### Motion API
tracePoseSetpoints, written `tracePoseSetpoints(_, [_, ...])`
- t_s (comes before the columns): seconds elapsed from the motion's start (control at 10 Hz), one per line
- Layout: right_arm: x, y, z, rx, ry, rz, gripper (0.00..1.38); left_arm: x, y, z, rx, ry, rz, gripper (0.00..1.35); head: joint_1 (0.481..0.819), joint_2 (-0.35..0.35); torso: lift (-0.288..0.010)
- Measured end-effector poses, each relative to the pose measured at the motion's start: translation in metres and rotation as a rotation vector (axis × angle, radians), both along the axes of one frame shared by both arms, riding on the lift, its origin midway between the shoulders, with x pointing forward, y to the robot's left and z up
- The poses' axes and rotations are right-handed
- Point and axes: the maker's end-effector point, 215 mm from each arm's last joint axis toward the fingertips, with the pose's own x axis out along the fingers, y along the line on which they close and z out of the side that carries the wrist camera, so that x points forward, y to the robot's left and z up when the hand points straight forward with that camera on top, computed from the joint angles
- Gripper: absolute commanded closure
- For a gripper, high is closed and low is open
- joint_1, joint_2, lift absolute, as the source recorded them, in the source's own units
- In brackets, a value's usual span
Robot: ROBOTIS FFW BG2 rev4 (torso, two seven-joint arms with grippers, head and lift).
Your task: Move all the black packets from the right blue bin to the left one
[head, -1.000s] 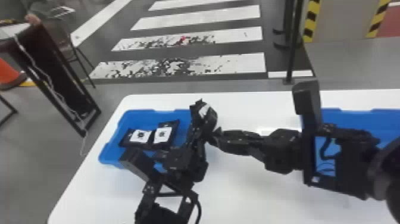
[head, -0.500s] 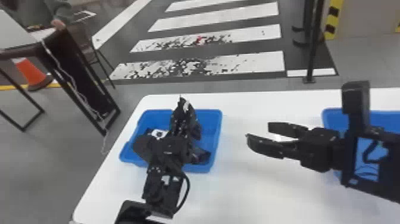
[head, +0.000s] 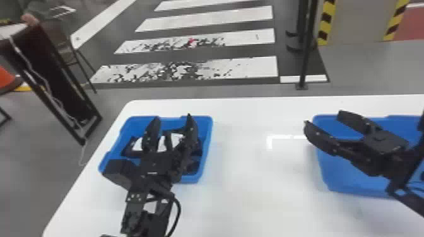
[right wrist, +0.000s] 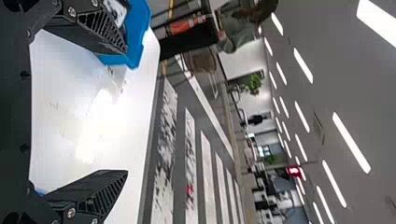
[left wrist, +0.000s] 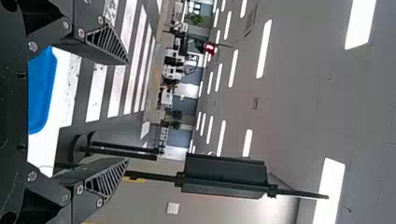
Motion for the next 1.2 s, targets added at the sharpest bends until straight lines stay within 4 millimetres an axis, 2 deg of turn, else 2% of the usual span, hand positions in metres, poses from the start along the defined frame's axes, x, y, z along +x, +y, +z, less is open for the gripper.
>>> tracePoseSetpoints(0.2, [-0.009, -0.047, 0.002, -0.018, -0.063, -0.158, 0.13, -0.009, -0.026, -0.011, -0.031, 0.044, -0.045, 0.20, 0.695, 0.091, -0.168])
tracePoseSetpoints(0.3, [-0.017, -0.058, -0.001, -0.019, -0.071, -0.206, 0.13, -0.012, -0.036, -0.018, -0.023, 0.071, -0.060, 0.20, 0.695, 0.064, -0.168])
tracePoseSetpoints(0.6, [-0.039, -0.070, -0.010, -0.048, -0.059, -0.289, 0.13, -0.020, -0.052, -0.018, 0.166, 0.102, -0.049, 0.20, 0.695, 0.034, -0.168])
tracePoseSetpoints(0.7, [-0.044, -0.071, -0.011, -0.061, -0.060, -0.295, 0.14, -0.023, -0.054, -0.016, 0.165, 0.107, -0.054, 0.20, 0.695, 0.029, -0.168])
tracePoseSetpoints(1.2, [-0.054, -0.080, 0.009, -0.054, -0.121, -0.355, 0.14, -0.035, -0.036, -0.002, 0.109, 0.096, -0.008, 0.20, 0.695, 0.039, -0.168])
